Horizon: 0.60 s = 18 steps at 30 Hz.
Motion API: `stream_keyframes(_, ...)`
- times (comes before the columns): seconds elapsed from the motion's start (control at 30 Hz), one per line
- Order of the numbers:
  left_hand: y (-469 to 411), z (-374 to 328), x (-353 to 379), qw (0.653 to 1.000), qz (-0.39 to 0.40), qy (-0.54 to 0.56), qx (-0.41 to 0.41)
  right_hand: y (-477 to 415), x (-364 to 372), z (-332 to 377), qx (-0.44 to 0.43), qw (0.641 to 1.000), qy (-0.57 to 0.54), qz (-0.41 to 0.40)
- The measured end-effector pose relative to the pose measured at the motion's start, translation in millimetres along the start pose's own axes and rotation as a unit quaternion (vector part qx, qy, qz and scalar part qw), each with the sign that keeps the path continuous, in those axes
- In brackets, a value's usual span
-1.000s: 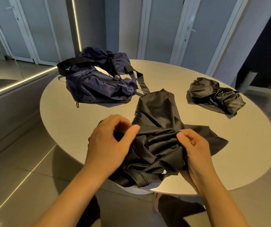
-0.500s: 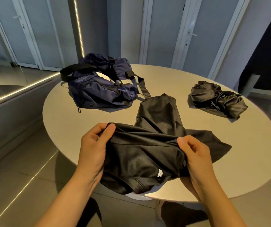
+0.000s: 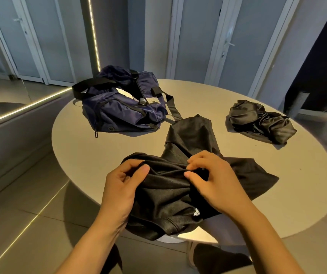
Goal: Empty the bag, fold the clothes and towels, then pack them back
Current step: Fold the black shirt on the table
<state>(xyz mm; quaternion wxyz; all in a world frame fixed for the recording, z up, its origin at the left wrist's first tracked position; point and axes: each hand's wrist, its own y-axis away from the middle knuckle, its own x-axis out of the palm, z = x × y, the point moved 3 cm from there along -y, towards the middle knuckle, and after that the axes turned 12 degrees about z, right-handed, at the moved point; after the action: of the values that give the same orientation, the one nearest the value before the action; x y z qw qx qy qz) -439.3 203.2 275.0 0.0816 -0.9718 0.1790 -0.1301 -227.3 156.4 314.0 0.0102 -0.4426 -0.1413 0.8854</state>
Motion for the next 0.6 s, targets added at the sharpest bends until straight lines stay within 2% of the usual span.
stream_keyframes(0.13, -2.8, 3.0, 0.1, 0.999, -0.041, -0.015, -0.002, 30.2, 1.0, 6.2, -0.045, 0.993, -0.083, -0.066)
stream_keyframes(0.3, -5.5, 2.9, 1.8, 0.999, -0.030, -0.008, -0.004, 67.6, 3.9, 6.7, -0.052, 0.996, -0.031, -0.070)
stream_keyframes(0.4, -3.9, 1.6, 2.0, 1.000, 0.000, -0.010, -0.001, 58.4, 4.2, -6.4, 0.002, 0.986, -0.163, -0.044)
stream_keyframes(0.47, -2.5, 1.1, 2.0, 1.000, 0.015, -0.015, -0.004, 42.1, 6.3, 2.0, -0.021, 0.964, -0.264, -0.037)
stream_keyframes(0.5, -2.2, 1.1, 1.5, 1.000, 0.019, -0.017, -0.005, 34.2, 10.3, 7.6, -0.046, 0.961, -0.273, -0.019)
stream_keyframes(0.53, -1.9, 1.1, 1.0, 1.000, 0.019, -0.018, -0.004, 25.9, 14.4, 12.7, -0.060, 0.964, -0.260, 0.007)
stream_keyframes(0.6, -1.2, 0.8, 0.5, 1.000, 0.013, -0.013, -0.004, 18.6, 10.5, 22.7, -0.011, 0.991, -0.125, 0.045)
